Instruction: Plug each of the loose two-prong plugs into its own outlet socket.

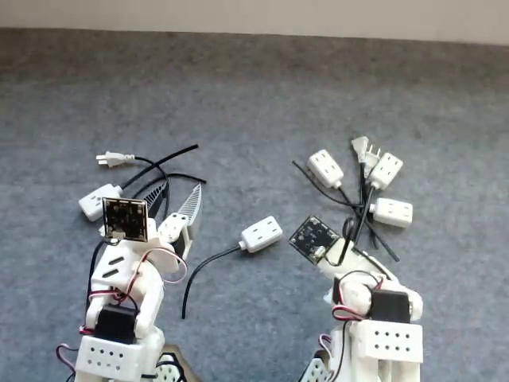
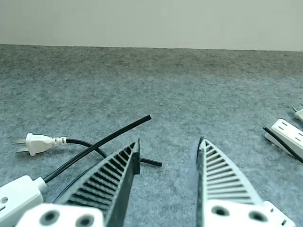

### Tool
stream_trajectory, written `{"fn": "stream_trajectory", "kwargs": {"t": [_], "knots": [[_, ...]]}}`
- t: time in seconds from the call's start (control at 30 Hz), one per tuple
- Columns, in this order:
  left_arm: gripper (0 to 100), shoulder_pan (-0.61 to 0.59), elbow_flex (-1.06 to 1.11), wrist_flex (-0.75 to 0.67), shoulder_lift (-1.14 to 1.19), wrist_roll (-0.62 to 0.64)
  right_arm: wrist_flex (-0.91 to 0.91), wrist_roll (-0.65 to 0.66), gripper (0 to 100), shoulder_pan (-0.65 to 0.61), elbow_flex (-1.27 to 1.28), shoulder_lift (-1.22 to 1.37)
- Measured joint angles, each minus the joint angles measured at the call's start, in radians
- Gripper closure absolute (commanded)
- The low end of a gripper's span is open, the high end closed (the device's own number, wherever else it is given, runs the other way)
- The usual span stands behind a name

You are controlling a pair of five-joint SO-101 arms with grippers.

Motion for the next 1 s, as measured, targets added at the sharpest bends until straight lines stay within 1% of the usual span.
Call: {"fn": "stream_trajectory", "kwargs": {"t": [0.1, 0.17, 0.23, 0.33, 0.4, 0.93, 1.0], "knots": [[79, 0.0, 0.0, 0.0, 0.0, 0.0, 0.0, 0.0, 98.8, 0.0, 0.005, -0.012], [79, 0.0, 0.0, 0.0, 0.0, 0.0, 0.0, 0.0, 96.4, 0.0, 0.005, -0.017], [79, 0.0, 0.0, 0.0, 0.0, 0.0, 0.0, 0.0, 88.5, -0.002, 0.006, -0.023], [79, 0.0, 0.0, 0.0, 0.0, 0.0, 0.0, 0.0, 72.4, -0.014, 0.006, -0.023], [79, 0.0, 0.0, 0.0, 0.0, 0.0, 0.0, 0.0, 66.5, -0.012, 0.006, -0.023], [79, 0.0, 0.0, 0.0, 0.0, 0.0, 0.006, -0.002, 66.0, -0.018, -0.041, 0.009], [79, 0.0, 0.0, 0.0, 0.0, 0.0, 0.0, -0.041, 66.0, -0.02, -0.051, 0.066]]}}
